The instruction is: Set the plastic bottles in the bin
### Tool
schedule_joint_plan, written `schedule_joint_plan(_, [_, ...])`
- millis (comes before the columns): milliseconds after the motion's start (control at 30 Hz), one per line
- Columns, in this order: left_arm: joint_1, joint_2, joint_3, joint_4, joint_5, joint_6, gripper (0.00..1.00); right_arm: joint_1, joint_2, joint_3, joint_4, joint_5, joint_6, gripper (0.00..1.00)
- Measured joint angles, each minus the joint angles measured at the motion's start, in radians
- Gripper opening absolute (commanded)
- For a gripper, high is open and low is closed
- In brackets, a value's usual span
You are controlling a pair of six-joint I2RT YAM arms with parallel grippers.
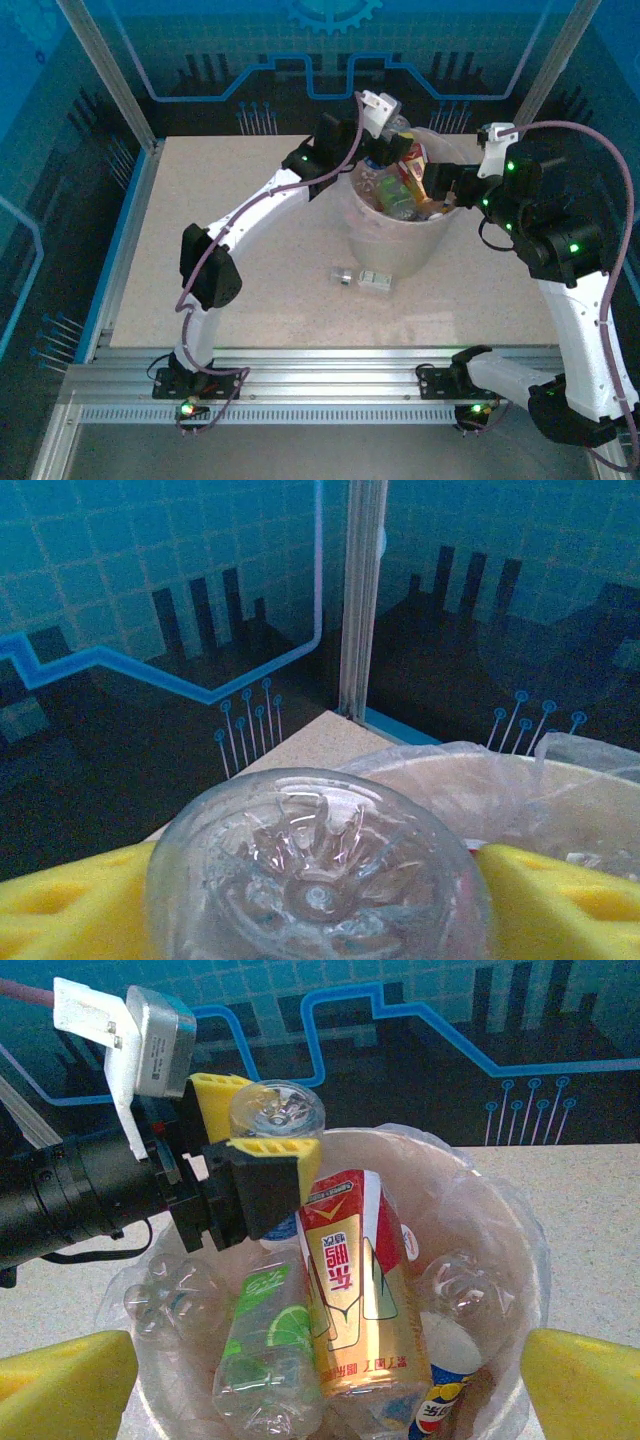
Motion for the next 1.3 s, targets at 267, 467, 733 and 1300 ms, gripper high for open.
schedule_joint_plan(267, [0.006, -0.008, 0.002, -0.005, 0.005, -0.041, 0.99, 0.0, 0.0, 0.0, 0.0, 0.0, 0.0, 1.0])
schedule_joint_plan(467, [0.019, -0.068, -0.022, 0.041, 0.005, -0.133, 0.98, 0.0, 0.0, 0.0, 0.0, -0.001, 0.0, 1.0])
schedule_joint_plan(733, [0.055, -0.105, -0.027, 0.093, -0.011, -0.287, 0.68, 0.0, 0.003, -0.017, 0.0, 0.0, 0.0, 1.0])
schedule_joint_plan(1300, [0.066, 0.11, 0.164, 0.025, 0.041, -0.368, 0.33, 0.0, 0.001, -0.039, -0.005, 0.008, 0.001, 1.0])
